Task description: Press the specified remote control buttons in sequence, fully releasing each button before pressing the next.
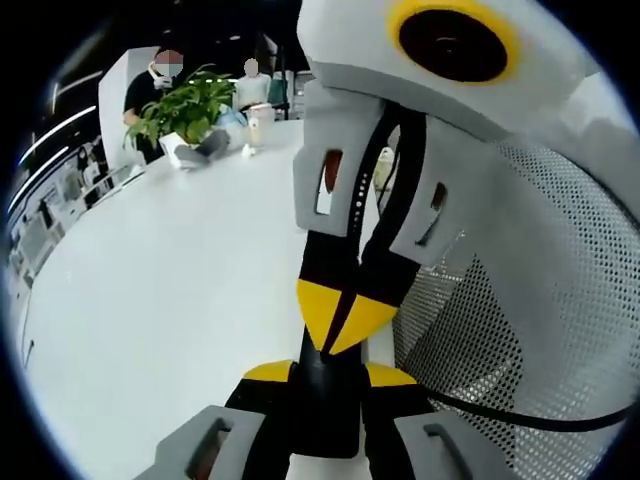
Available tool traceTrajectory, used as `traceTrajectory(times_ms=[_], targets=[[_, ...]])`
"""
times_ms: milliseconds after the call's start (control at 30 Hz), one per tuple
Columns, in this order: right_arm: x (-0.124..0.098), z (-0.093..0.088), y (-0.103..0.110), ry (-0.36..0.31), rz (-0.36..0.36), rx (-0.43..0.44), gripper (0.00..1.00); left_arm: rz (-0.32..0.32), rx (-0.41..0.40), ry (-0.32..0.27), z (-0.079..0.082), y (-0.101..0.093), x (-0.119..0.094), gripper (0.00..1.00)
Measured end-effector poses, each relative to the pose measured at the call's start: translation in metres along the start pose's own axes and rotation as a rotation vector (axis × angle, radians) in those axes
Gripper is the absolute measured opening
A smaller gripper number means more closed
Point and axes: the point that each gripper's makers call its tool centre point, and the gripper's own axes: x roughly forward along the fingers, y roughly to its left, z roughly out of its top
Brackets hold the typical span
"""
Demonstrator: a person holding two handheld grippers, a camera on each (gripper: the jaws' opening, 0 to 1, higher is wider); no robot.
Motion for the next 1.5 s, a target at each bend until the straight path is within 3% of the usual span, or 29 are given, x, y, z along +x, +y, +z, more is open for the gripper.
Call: traceTrajectory(times_ms=[300,733,967,1233,1500], targets=[[-0.0021,0.0002,0.0009,-0.048,0.009,0.078,0.00,0.000,0.000,-0.002,-0.0005,-0.0003,0.0000,0.24],[0.0002,0.0052,0.0047,-0.053,0.036,0.023,0.00,-0.004,-0.006,-0.007,-0.0002,-0.0003,-0.0001,0.24],[0.0015,0.0053,0.0047,-0.041,0.049,-0.018,0.00,-0.001,0.003,-0.002,-0.0007,-0.0005,0.0001,0.24],[0.0021,0.0051,0.0047,-0.029,0.041,0.029,0.00,0.002,0.016,0.017,-0.0007,-0.0008,0.0004,0.24],[0.0032,0.0069,0.0047,0.032,0.050,0.020,0.00,0.007,0.025,0.043,-0.0013,-0.0007,0.0008,0.24]])
